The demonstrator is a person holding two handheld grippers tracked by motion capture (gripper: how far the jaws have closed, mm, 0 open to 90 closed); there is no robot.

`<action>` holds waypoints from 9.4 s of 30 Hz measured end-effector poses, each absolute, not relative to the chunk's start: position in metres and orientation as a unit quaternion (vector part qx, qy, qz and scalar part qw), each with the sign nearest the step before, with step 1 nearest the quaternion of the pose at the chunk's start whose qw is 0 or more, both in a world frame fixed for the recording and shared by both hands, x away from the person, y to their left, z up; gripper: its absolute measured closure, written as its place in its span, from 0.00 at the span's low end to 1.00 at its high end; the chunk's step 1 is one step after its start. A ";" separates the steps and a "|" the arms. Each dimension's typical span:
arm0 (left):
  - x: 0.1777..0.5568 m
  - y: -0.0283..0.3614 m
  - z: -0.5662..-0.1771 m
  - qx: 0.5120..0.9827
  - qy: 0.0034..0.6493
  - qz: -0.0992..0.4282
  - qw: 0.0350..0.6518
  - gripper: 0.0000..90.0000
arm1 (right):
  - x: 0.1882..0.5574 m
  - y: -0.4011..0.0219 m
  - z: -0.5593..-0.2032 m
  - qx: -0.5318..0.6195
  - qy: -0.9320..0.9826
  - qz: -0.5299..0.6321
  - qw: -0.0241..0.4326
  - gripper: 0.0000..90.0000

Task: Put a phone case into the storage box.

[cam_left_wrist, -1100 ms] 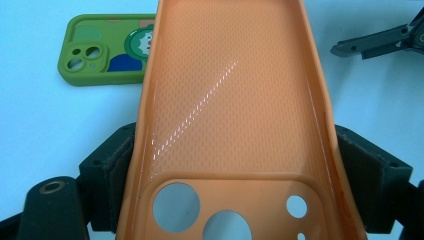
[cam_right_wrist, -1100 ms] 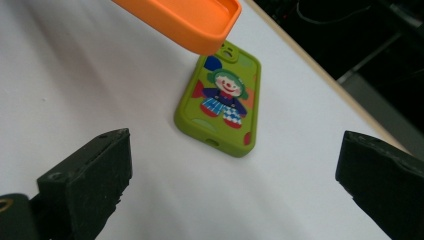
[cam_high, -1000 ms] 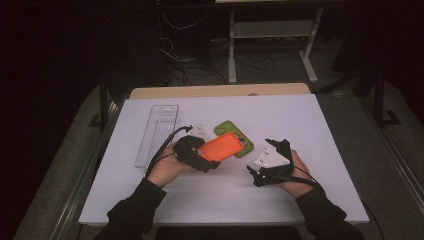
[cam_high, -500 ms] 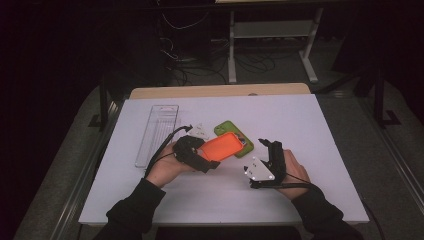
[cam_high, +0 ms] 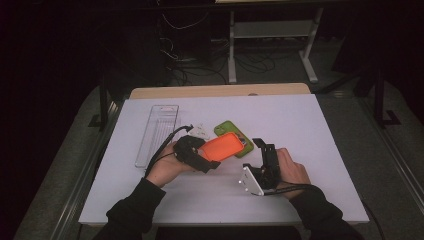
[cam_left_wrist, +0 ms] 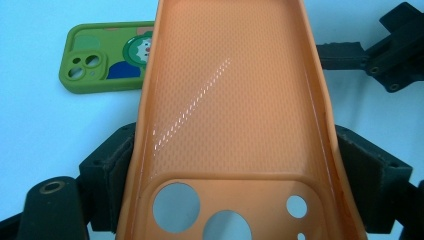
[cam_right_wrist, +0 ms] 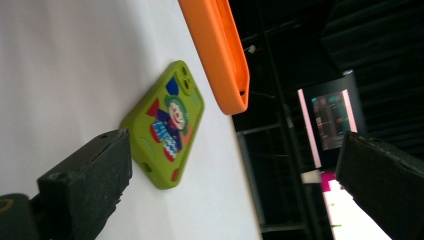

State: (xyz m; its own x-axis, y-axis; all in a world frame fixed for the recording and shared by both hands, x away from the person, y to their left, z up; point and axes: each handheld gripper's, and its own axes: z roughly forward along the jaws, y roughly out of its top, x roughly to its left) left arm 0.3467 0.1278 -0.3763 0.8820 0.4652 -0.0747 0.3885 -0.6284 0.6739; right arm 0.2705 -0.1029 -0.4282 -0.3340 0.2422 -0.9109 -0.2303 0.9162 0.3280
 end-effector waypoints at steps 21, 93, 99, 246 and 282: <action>0.346 0.126 -0.376 0.906 0.225 0.058 0.353 0.18 | 0.271 -0.082 -0.435 -0.076 0.751 0.184 0.629 0.01; 0.342 0.128 -0.372 0.903 0.219 0.049 0.366 0.00 | 0.265 -0.058 -0.441 -0.127 0.748 0.155 0.633 0.87; 0.342 0.134 -0.367 0.897 0.218 0.047 0.382 0.00 | 0.267 -0.061 -0.439 -0.109 0.751 0.158 0.632 0.87; 0.359 0.132 -0.368 0.776 0.311 0.054 0.546 0.15 | 0.299 -0.076 -0.414 0.309 0.782 0.523 0.137 0.87; 0.406 0.171 -0.312 0.755 0.353 0.153 0.531 0.15 | 0.295 -0.160 -0.426 0.354 0.812 0.438 0.151 0.00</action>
State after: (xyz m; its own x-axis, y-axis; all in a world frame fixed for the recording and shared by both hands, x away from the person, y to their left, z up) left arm 0.4057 0.1713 -0.3124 0.7034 0.6961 -0.1438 0.3703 -0.1862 0.9101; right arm 0.2946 -0.1603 -0.4259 -0.7032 0.7080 0.0650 0.4439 0.3657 0.8181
